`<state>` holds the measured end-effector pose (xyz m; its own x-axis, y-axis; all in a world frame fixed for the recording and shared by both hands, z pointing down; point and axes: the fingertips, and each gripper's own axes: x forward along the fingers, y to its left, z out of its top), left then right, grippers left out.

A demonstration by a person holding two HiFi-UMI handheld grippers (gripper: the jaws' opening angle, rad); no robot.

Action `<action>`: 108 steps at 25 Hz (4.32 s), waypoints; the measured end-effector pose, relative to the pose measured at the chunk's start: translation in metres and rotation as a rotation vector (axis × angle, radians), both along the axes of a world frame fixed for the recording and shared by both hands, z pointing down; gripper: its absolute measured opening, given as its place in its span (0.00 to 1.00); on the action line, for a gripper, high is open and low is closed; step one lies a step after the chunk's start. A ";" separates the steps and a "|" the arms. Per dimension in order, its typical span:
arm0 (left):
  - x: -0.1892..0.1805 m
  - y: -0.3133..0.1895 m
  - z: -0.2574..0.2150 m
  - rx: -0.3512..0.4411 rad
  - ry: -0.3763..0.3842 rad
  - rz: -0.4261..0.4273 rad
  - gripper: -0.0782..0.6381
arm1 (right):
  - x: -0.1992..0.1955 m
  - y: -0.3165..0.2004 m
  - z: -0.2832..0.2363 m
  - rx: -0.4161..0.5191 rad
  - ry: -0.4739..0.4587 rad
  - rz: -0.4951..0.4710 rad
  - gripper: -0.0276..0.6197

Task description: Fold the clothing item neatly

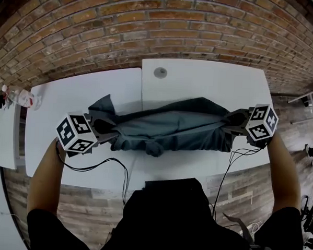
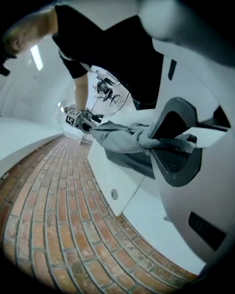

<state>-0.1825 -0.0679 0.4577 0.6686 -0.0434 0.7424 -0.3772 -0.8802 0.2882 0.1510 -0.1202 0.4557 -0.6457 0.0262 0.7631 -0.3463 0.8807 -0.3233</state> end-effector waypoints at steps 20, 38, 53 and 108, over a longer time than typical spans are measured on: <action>-0.019 -0.126 0.164 -0.092 -0.288 -0.303 0.19 | 0.007 -0.134 0.149 -0.023 0.185 0.173 0.30; -0.120 -0.005 -0.015 0.484 0.297 -1.075 0.11 | 0.108 -0.009 -0.105 0.548 -0.769 1.223 0.05; -0.041 0.153 -0.027 0.523 0.294 -1.058 0.11 | 0.097 0.141 -0.110 0.586 -0.686 1.029 0.05; 0.073 0.645 -0.021 0.477 0.371 -0.924 0.11 | 0.078 0.663 -0.111 0.628 -0.540 0.947 0.04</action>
<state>-0.1098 0.5769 0.4365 0.4083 -0.8700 0.2765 -0.9076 -0.3543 0.2255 0.2288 0.5430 0.3452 -0.4458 -0.8885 0.1087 -0.8798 0.4126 -0.2362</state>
